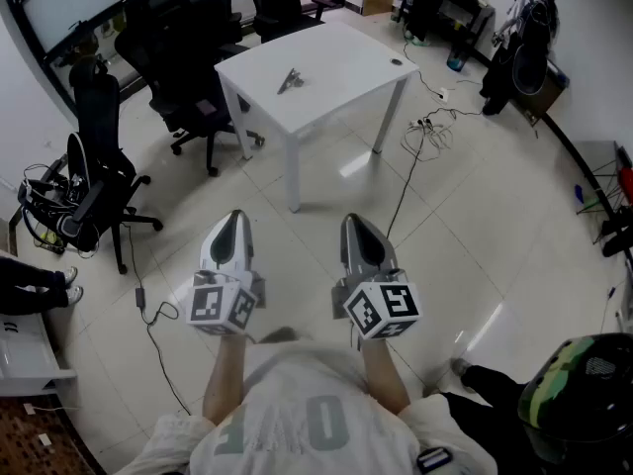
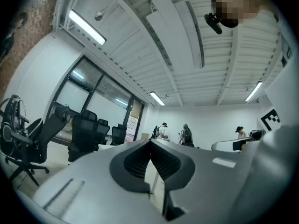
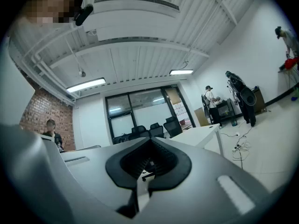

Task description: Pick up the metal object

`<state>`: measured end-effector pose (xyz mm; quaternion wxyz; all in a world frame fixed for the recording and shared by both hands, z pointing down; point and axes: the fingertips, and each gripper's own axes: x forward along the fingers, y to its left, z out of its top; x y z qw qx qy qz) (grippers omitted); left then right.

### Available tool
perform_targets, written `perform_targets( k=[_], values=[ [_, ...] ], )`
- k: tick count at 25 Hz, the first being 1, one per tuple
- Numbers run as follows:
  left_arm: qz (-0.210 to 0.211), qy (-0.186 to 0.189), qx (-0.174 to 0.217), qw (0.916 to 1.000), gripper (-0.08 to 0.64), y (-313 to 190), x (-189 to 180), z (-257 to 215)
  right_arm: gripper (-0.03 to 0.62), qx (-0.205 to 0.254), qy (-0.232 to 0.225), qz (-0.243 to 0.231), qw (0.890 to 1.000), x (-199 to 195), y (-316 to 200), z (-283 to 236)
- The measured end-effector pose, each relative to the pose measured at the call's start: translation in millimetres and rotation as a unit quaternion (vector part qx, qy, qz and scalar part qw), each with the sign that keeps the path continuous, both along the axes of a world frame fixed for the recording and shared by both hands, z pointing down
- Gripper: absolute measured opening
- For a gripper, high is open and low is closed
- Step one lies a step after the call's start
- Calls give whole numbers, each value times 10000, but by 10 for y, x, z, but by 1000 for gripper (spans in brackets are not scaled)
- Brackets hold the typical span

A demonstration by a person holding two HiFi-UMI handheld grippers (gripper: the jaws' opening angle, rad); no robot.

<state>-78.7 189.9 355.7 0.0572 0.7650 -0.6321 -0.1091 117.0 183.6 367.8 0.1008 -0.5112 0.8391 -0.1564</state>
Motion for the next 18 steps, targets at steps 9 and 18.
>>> perform_targets(
  k=[9, 18],
  values=[
    [-208, -49, -25, 9998, 1, -451, -116, 141, 12, -164, 45, 167, 9997, 84, -554, 242],
    [-49, -81, 189, 9998, 2, -1476, -381, 239, 12, -111, 356, 18, 9993, -392, -1455, 416]
  ],
)
